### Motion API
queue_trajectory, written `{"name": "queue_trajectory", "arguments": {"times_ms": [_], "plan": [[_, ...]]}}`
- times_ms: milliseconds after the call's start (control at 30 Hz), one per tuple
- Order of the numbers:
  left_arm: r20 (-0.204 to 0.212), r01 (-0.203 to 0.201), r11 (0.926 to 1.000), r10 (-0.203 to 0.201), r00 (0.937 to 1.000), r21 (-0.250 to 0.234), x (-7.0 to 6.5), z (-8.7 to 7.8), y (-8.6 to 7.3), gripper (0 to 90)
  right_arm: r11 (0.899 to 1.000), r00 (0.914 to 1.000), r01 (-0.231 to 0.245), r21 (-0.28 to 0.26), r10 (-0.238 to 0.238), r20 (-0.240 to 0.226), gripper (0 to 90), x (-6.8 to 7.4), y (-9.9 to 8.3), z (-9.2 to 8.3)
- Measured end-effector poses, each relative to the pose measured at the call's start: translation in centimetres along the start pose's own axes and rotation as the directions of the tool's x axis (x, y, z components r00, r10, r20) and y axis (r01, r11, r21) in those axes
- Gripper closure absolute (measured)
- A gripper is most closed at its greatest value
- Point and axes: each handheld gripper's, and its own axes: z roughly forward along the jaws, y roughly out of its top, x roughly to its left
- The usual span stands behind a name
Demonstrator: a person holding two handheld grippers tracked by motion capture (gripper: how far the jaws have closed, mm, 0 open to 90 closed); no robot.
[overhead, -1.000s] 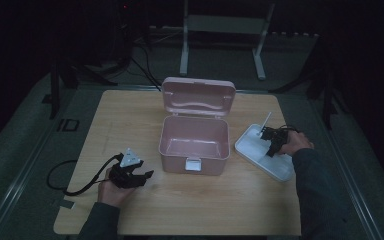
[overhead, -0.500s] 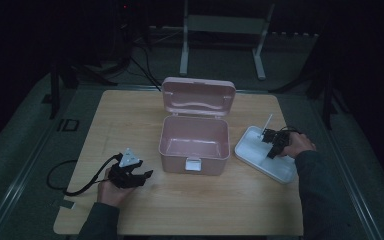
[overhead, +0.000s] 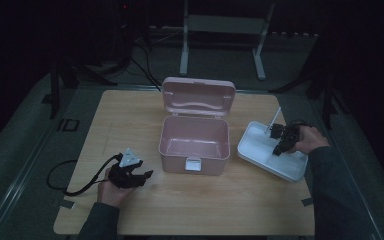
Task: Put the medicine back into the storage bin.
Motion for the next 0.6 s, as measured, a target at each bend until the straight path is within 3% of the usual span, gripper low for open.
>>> {"name": "queue_trajectory", "arguments": {"times_ms": [200, 333, 467, 533, 567, 600], "plan": [[-0.001, 0.000, 1.0000, 0.000, 1.0000, 0.000, 0.0, 0.0, 0.0, 43.1, 0.997, 0.9973, 0.063, -0.036, -0.061, 0.040, 89.4, 1.5, 1.1, -4.6], [-0.002, 0.001, 1.0000, -0.001, 1.0000, -0.001, 0.0, 0.0, 0.0, 43.1, 0.990, 0.9893, 0.132, -0.041, -0.129, 0.068, 89.4, 3.2, 3.2, -6.9], [-0.003, 0.002, 1.0000, -0.002, 1.0000, -0.004, 0.0, 0.0, 0.0, 43.1, 0.975, 0.9743, 0.218, -0.054, -0.214, 0.071, 89.4, 5.3, 6.1, -8.0], [-0.002, 0.012, 0.9999, -0.012, 0.9999, -0.012, 0.1, -0.1, 0.0, 43.0, 0.965, 0.9636, 0.260, -0.037, -0.257, 0.074, 89.4, 6.5, 7.7, -8.0], [-0.002, 0.012, 0.9999, -0.012, 0.9999, -0.012, 0.1, -0.1, 0.0, 43.0, 0.965, 0.9636, 0.260, -0.037, -0.257, 0.074, 89.4, 6.5, 7.7, -8.0], [-0.003, 0.009, 0.9999, -0.009, 1.0000, -0.007, 0.2, -0.1, -0.1, 43.1, 0.960, 0.9583, 0.280, -0.023, -0.278, 0.067, 89.4, 7.2, 9.1, -7.7]]}}
